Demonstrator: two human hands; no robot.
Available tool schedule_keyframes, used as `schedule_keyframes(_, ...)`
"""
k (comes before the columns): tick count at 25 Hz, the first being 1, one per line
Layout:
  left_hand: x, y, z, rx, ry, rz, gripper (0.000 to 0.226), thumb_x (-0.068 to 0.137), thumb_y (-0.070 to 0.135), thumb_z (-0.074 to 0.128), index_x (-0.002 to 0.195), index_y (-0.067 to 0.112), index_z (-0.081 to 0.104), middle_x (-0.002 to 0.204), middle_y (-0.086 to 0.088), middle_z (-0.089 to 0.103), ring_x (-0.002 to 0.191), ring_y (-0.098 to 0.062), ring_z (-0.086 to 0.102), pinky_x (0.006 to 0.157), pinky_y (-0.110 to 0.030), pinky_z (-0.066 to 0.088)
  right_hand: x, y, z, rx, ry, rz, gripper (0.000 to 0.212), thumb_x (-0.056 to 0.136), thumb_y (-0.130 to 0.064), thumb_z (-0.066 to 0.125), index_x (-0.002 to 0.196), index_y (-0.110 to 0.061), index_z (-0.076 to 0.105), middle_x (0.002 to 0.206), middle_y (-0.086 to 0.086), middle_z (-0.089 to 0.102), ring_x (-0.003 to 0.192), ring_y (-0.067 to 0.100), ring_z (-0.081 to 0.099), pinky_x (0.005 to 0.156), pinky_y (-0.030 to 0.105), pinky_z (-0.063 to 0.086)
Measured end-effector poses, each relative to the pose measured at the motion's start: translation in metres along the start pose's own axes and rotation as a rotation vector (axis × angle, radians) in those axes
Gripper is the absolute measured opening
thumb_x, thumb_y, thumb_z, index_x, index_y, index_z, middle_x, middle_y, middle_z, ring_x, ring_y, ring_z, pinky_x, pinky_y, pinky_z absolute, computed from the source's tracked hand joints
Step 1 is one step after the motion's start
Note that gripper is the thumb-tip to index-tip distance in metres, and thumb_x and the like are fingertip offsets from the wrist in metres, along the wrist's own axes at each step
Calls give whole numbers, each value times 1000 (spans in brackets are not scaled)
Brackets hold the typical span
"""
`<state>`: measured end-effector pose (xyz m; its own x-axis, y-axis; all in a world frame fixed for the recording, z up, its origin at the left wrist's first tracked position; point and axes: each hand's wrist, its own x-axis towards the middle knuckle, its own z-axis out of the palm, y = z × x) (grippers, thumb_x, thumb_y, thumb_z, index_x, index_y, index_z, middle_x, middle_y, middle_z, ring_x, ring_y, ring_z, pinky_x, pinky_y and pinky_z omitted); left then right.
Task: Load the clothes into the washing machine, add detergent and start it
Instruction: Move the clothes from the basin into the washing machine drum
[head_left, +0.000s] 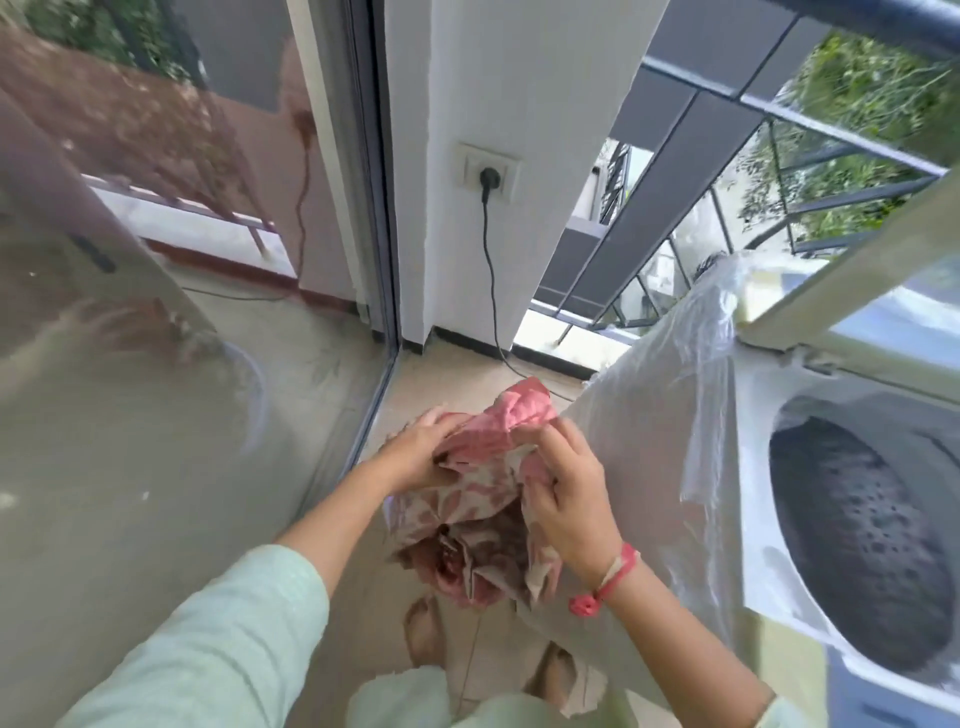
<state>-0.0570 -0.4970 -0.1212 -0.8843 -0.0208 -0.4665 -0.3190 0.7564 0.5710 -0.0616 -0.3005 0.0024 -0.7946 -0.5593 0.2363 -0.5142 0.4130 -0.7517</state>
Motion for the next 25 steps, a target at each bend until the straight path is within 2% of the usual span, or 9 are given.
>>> schedule_keyframes(3, -9, 25, -10, -42, 101, 66, 37, 83, 17, 59, 121, 18, 58, 116, -11, 64, 102, -27, 59, 74, -29, 40, 15, -14, -26, -92, 36, -122, 31, 70, -3, 40, 95, -3, 59, 101, -9, 40, 92, 8, 45, 82, 12, 39)
schedule_keyframes(8, -30, 27, -68, -271, 584, 27, 15, 82, 21, 59, 97, 16, 59, 91, -12, 67, 87, -30, 64, 61, -29, 34, 21, 2, -43, -80, -17, 87, 31, 78, -6, 44, 109, -9, 48, 116, 1, 39, 104, 3, 45, 93, 22, 43)
schedule_keyframes(10, -45, 44, -98, -222, 814, 89, 16, 80, 18, 54, 94, 11, 56, 85, -15, 66, 78, -35, 62, 57, -31, 34, 21, 6, -47, -200, -238, 137, 49, 84, -21, 53, 130, -14, 37, 127, 2, 37, 108, 14, 49, 95, 39, 46)
schedule_keyframes(12, -61, 71, -131, -162, 1005, 233, 11, 80, 5, 57, 89, 8, 53, 81, -14, 64, 72, -36, 59, 56, -30, 31, 25, 0, -60, -201, -443, 237, 96, 78, -41, 71, 149, -29, 8, 150, -5, 16, 130, 16, 35, 110, 42, 35)
schedule_keyframes(15, -81, 111, -176, 35, 1123, 507, 24, 76, 0, 59, 98, 9, 54, 81, -17, 64, 69, -38, 62, 52, -38, 45, 53, -36, -83, 32, -184, 121, 124, 61, -48, 81, 148, -38, -6, 157, -16, -8, 143, -1, -1, 115, 29, 13)
schedule_keyframes(17, -92, 138, -194, 269, 1137, 677, 32, 75, 3, 62, 103, 16, 53, 77, -15, 66, 65, -36, 63, 49, -41, 50, 76, -62, -90, 169, -73, 16, 126, 58, -43, 86, 148, -41, -3, 159, -10, 2, 145, 6, 8, 117, 33, 18)
schedule_keyframes(20, -102, 162, -195, 575, 1114, 822, 31, 71, 7, 68, 96, 18, 54, 67, -6, 62, 58, -29, 62, 40, -34, 46, 90, -77, -83, 237, -20, -13, 68, 65, -27, 76, 128, -34, 50, 121, 0, 64, 105, 9, 61, 92, 42, 52)
schedule_keyframes(22, -100, 159, -191, 598, 1141, 769, 26, 72, 16, 67, 93, 18, 52, 70, -4, 59, 62, -29, 63, 42, -33, 47, 84, -74, -84, 110, 143, -14, 21, 69, -26, 55, 86, -32, 64, 74, -7, 68, 67, 7, 58, 65, 41, 55)
schedule_keyframes(25, -89, 132, -164, 282, 1001, 507, 60, 64, 57, 62, 109, 20, 52, 99, -3, 58, 91, -26, 61, 70, -40, 51, 69, -70, -99, -29, 346, -76, 33, 68, -27, 42, 88, -26, 68, 75, -2, 68, 71, 15, 62, 63, 38, 51)
